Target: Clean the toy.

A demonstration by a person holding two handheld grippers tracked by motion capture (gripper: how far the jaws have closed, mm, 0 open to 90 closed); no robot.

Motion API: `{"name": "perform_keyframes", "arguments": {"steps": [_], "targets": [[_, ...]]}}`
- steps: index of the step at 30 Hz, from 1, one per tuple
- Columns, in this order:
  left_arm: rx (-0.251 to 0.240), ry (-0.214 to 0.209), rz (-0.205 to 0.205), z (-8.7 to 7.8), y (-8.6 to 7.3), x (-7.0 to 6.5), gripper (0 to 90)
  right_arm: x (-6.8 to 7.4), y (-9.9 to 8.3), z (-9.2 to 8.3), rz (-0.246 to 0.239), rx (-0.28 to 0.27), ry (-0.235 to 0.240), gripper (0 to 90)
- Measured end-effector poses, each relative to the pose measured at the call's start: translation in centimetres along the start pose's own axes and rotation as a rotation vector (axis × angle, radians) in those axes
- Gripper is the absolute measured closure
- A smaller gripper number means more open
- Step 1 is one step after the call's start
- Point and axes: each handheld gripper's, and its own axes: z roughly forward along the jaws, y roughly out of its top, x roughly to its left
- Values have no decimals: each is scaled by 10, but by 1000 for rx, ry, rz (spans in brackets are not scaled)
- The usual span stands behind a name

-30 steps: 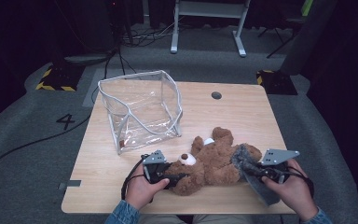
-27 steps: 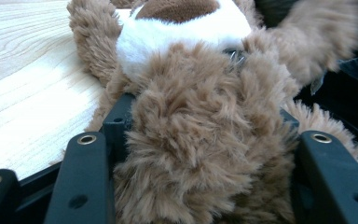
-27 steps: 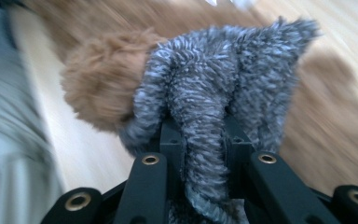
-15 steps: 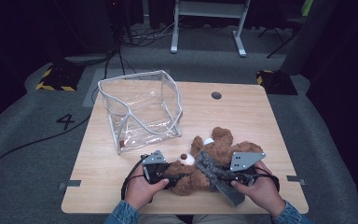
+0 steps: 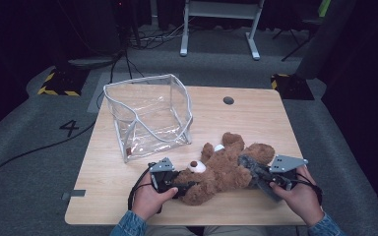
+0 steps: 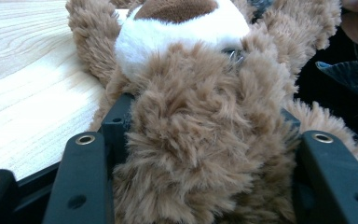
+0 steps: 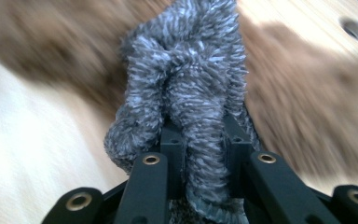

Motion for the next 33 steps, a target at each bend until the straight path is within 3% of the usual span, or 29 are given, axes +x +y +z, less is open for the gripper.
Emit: {"name": "perform_keyframes", "arguments": {"steps": [3, 7, 11, 13, 15, 17, 18, 21, 26, 29, 33], "targets": [[-3, 2, 11, -1, 0, 1, 425, -10, -16, -6, 41, 45, -55, 761], [-16, 35, 33, -7, 1, 2, 420, -18, -32, -13, 96, 76, -97, 760], [-23, 74, 54, -14, 3, 6, 411, -24, -45, -18, 146, 102, -132, 760], [-41, 82, 85, -16, 3, 7, 359, -27, -50, -17, 171, 124, -132, 736], [-57, 77, 125, -18, 2, 6, 289, -28, -52, -16, 199, 119, -132, 619], [-65, 84, 150, -20, 1, 3, 251, -26, -52, -16, 199, 85, -151, 447], [-69, 88, 165, -21, 1, 2, 236, -25, -51, -18, 191, 70, -162, 411], [-80, 108, 184, -31, 1, -4, 222, -21, -47, -25, 184, 18, -140, 386], [-84, 152, 202, -52, 0, -12, 291, -10, -38, -34, 162, -34, -92, 389], [-77, 190, 214, -63, -3, -16, 307, -4, -35, -29, 154, -57, -44, 393], [-54, 171, 203, -73, -13, -22, 349, 0, -31, -16, 136, -69, -8, 381]]}}
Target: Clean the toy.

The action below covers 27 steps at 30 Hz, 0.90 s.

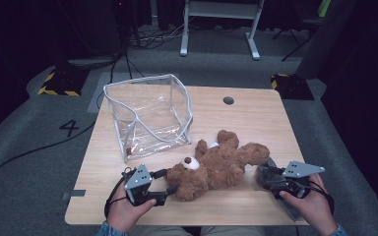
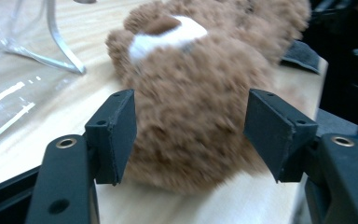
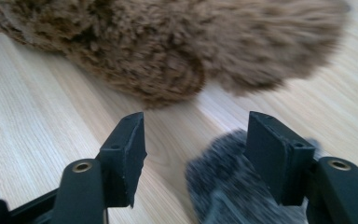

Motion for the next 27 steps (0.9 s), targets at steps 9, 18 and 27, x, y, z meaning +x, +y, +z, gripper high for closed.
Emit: {"name": "perform_keyframes", "arguments": {"steps": [9, 18, 27], "targets": [[133, -26, 64, 11, -17, -12, 324, 12, 6, 36, -28, -2, 88, 379], [115, -8, 81, 29, -20, -12, 278, 10, 15, 68, -44, -9, 117, 371], [111, 68, 119, 43, -18, -1, 240, 8, 26, 87, -58, -16, 131, 443]]}}
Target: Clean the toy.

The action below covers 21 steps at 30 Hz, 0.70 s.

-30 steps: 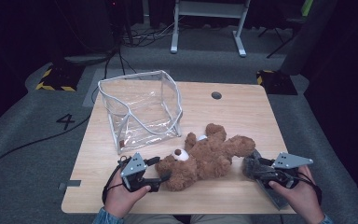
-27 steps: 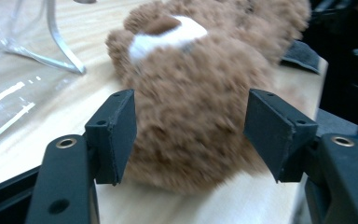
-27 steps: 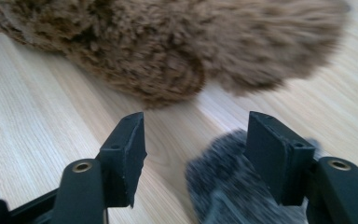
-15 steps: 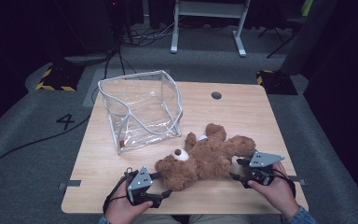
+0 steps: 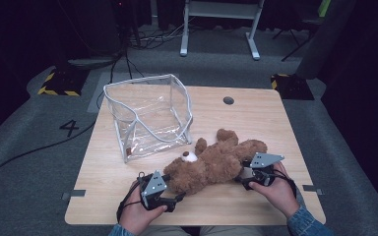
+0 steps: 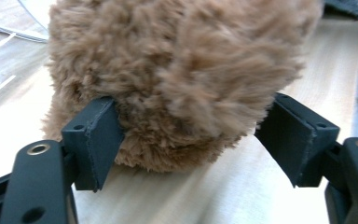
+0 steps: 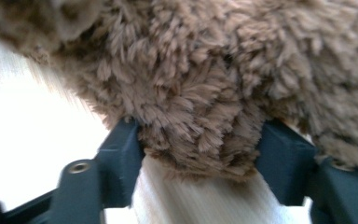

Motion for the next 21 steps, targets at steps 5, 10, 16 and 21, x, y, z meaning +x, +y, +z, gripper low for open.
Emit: {"name": "perform_keyframes", "arguments": {"steps": [5, 10, 16, 21], "targets": [[17, 25, -4, 2, 3, 5, 340, -2, 5, -1, -33, 9, 10, 676], [28, 35, 12, 2, 7, 8, 490, 0, 10, -6, -65, 4, 7, 798], [26, 45, 16, -3, 10, 6, 646, 4, 12, -13, -69, -9, 17, 834], [-5, -6, -40, -14, 13, 7, 695, 10, 14, -26, -52, -23, 41, 838]]}}
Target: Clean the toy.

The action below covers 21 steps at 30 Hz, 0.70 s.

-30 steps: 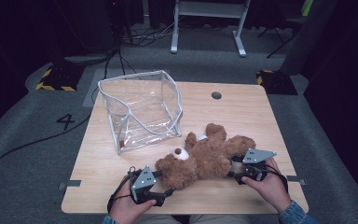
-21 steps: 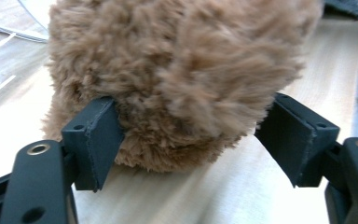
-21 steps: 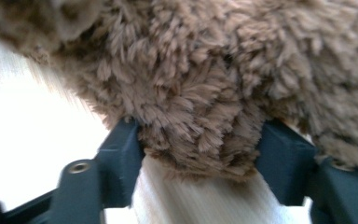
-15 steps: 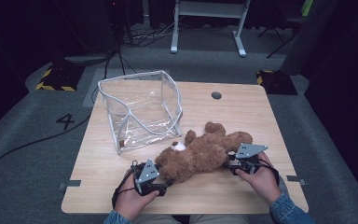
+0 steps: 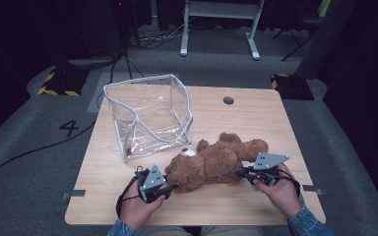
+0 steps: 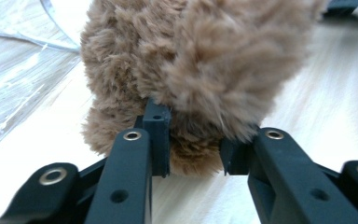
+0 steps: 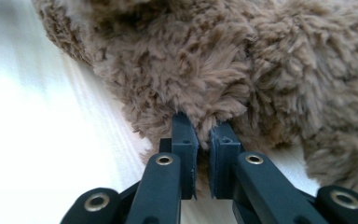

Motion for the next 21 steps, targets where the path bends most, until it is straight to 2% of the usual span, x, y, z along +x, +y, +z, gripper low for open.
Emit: {"name": "perform_keyframes", "arguments": {"steps": [4, 8, 14, 17, 21], "targets": [[-34, -30, -24, -8, 4, -1, 718, 6, 3, -15, 22, -30, 24, 837], [-40, -58, -46, -15, 8, -5, 741, 13, 7, -28, 25, -57, 39, 839], [-60, -91, -71, -25, 14, -9, 757, 22, 16, -48, 36, -68, 44, 839], [-58, -102, -79, -32, 18, -10, 758, 26, 20, -56, 47, -73, 51, 839], [-57, -96, -61, -38, 20, -11, 766, 31, 22, -61, 38, -84, 56, 841]]}}
